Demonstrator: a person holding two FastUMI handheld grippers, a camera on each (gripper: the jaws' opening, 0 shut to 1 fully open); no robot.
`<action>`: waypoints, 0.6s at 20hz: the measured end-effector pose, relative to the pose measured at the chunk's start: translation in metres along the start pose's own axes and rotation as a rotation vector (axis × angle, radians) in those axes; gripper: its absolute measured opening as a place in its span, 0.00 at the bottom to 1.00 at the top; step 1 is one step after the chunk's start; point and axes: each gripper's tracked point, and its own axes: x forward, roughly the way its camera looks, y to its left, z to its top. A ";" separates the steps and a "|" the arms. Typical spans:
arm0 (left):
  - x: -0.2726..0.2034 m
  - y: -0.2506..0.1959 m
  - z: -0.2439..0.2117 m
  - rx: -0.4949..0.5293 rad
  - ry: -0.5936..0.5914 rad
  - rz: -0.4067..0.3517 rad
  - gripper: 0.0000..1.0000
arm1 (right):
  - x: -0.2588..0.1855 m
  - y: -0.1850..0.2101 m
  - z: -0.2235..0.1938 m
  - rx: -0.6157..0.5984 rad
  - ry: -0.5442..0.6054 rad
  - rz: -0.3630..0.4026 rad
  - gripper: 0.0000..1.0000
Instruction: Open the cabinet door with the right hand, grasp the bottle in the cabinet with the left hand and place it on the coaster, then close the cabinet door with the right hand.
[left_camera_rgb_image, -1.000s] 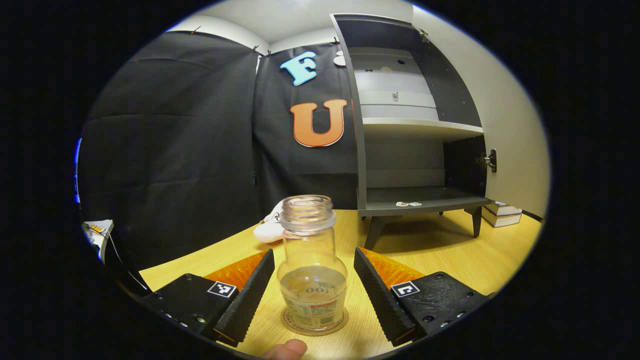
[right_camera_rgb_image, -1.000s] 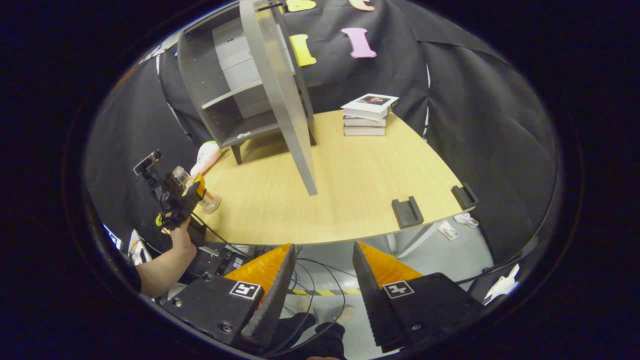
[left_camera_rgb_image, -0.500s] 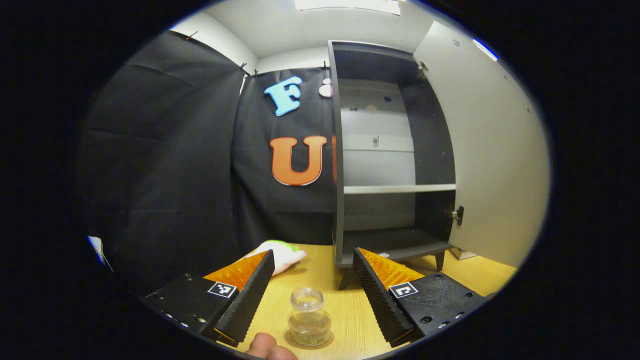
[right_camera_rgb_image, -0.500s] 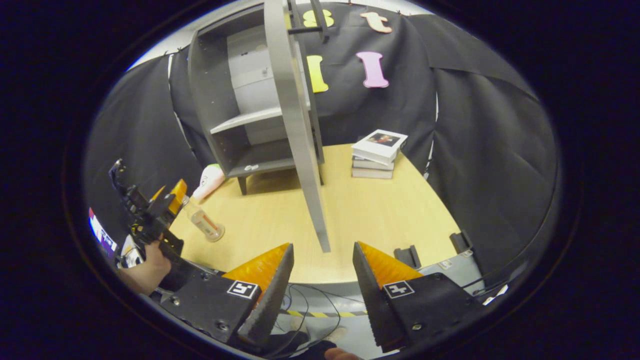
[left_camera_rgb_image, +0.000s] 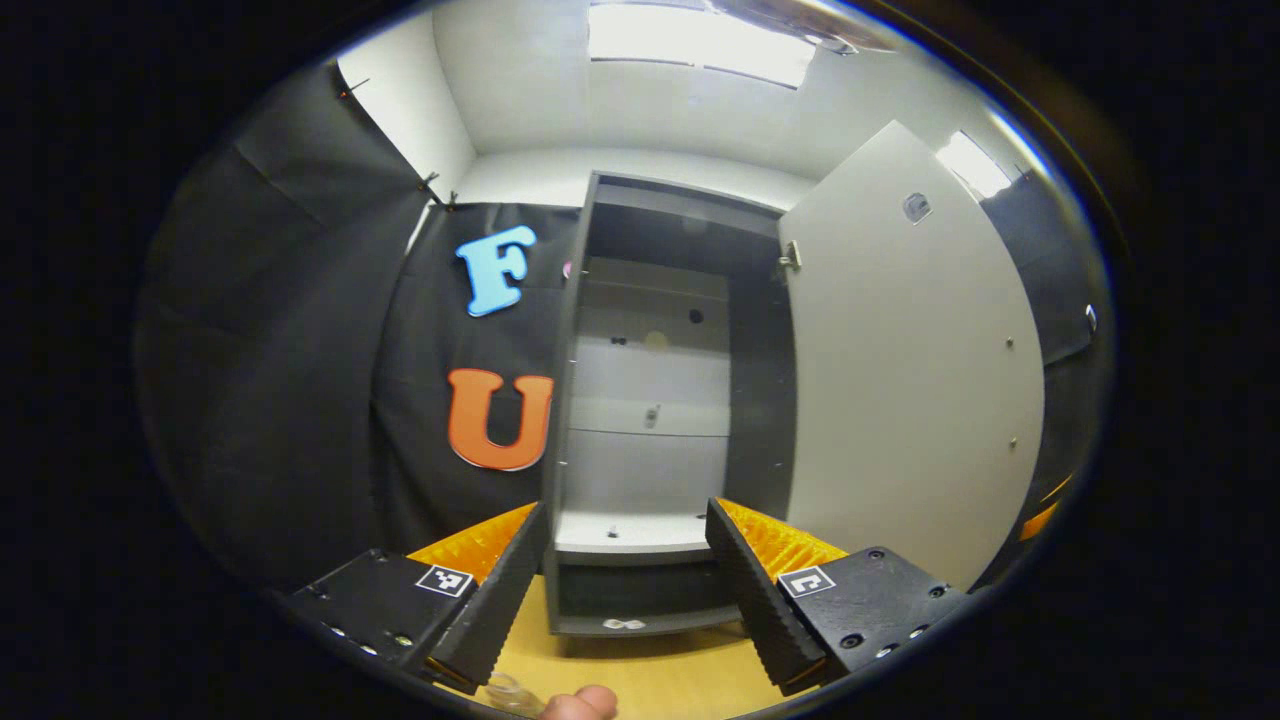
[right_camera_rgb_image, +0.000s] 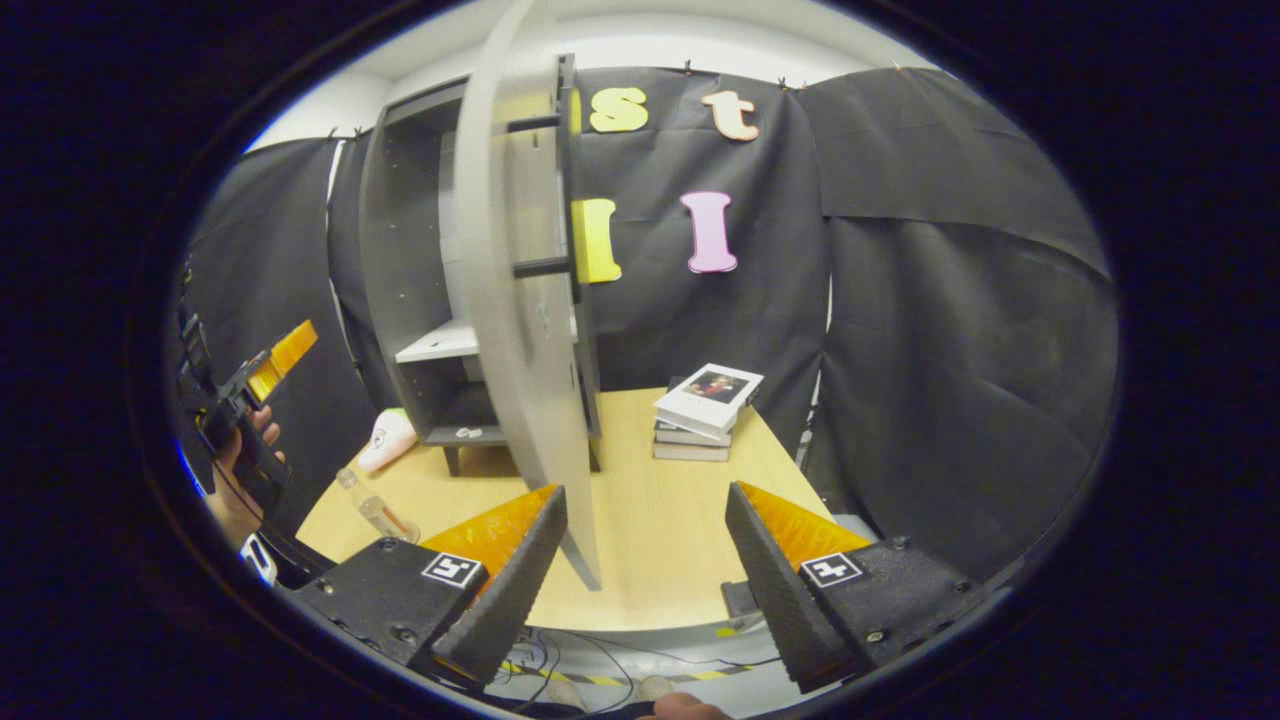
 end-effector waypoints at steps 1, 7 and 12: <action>0.003 -0.009 0.002 -0.016 0.026 0.029 0.95 | 0.005 -0.007 0.015 -0.002 -0.030 0.022 1.00; 0.000 -0.037 -0.004 -0.039 0.148 0.186 0.95 | 0.055 -0.039 0.104 -0.014 -0.241 0.096 0.96; -0.001 -0.033 -0.016 -0.047 0.225 0.248 0.95 | 0.076 -0.008 0.133 0.003 -0.284 0.182 0.96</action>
